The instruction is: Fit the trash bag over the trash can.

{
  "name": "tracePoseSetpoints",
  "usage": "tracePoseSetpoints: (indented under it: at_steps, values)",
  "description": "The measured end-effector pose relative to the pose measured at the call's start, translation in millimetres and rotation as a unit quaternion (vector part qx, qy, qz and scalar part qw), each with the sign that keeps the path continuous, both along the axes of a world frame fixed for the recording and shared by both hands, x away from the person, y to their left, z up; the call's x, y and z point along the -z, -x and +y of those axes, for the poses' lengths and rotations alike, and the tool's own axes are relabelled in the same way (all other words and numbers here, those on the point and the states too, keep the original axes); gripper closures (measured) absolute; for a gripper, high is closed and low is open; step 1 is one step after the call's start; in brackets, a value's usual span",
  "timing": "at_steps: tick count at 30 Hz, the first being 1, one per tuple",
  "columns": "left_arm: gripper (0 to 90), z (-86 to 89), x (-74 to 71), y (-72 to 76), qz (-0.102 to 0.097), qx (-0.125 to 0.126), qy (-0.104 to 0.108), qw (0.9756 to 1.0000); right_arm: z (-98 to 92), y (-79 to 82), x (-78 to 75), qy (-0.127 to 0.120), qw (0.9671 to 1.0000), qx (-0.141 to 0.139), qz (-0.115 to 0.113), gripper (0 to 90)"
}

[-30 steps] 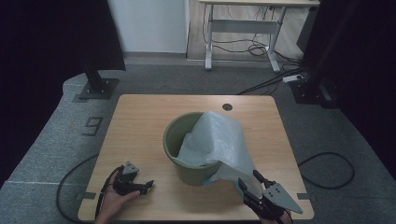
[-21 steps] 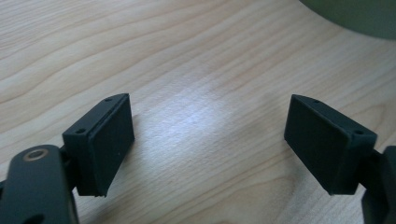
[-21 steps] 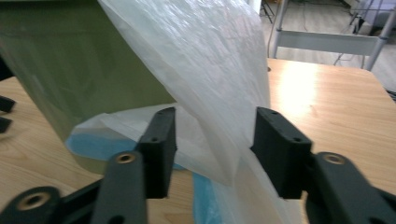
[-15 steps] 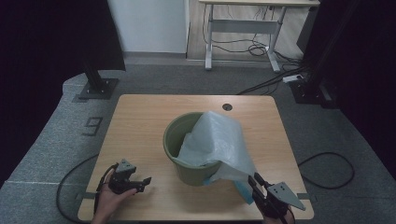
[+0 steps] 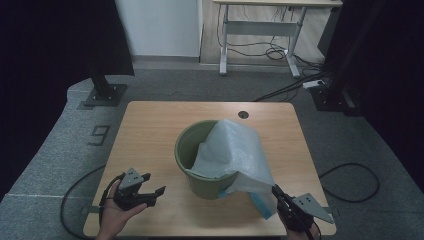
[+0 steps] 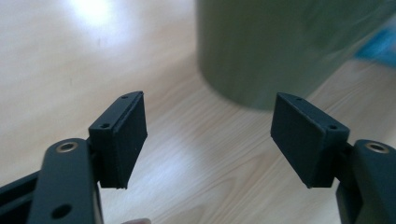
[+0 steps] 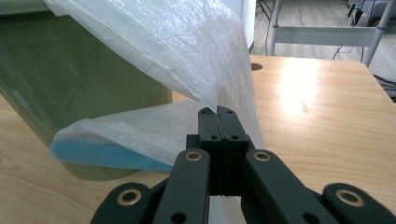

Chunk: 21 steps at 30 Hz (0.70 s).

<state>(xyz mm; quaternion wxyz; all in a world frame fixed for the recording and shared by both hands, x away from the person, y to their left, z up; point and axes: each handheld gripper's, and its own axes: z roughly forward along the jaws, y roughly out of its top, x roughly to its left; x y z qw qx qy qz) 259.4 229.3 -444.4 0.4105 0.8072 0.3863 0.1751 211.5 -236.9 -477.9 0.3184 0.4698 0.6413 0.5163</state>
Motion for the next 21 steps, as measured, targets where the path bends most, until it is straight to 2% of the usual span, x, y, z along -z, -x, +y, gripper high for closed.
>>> tracePoseSetpoints:
  at_steps: [2,5,7,12,16,21]
  values:
    - [28.1,-7.0,-12.6,6.5,-0.013,0.011,0.004,0.9998,-1.9,-2.2,-3.0,-0.004,1.0,0.0,-0.004,88.9]
    - [29.7,-14.4,-22.0,11.4,-0.023,0.024,0.003,0.9994,-2.3,-5.7,-11.1,-0.009,0.9999,-0.002,-0.014,88.9]
    - [31.0,-20.9,-29.2,14.8,-0.039,0.026,-0.001,0.9989,-1.3,-8.0,-20.5,-0.008,0.9996,-0.004,-0.029,88.9]
    - [32.9,-31.1,-45.1,19.0,-0.063,0.029,0.014,0.9975,2.8,-14.3,-46.7,-0.01,0.9976,-0.012,-0.067,88.9]
    - [33.0,-33.3,-51.0,17.9,-0.06,0.048,0.03,0.9966,8.3,-19.0,-61.6,-0.006,0.9959,-0.02,-0.088,88.8]
    - [33.4,-35.7,-51.9,12.1,-0.054,0.058,0.033,0.9963,13.8,-24.5,-71.5,0.001,0.9948,-0.03,-0.097,88.8]
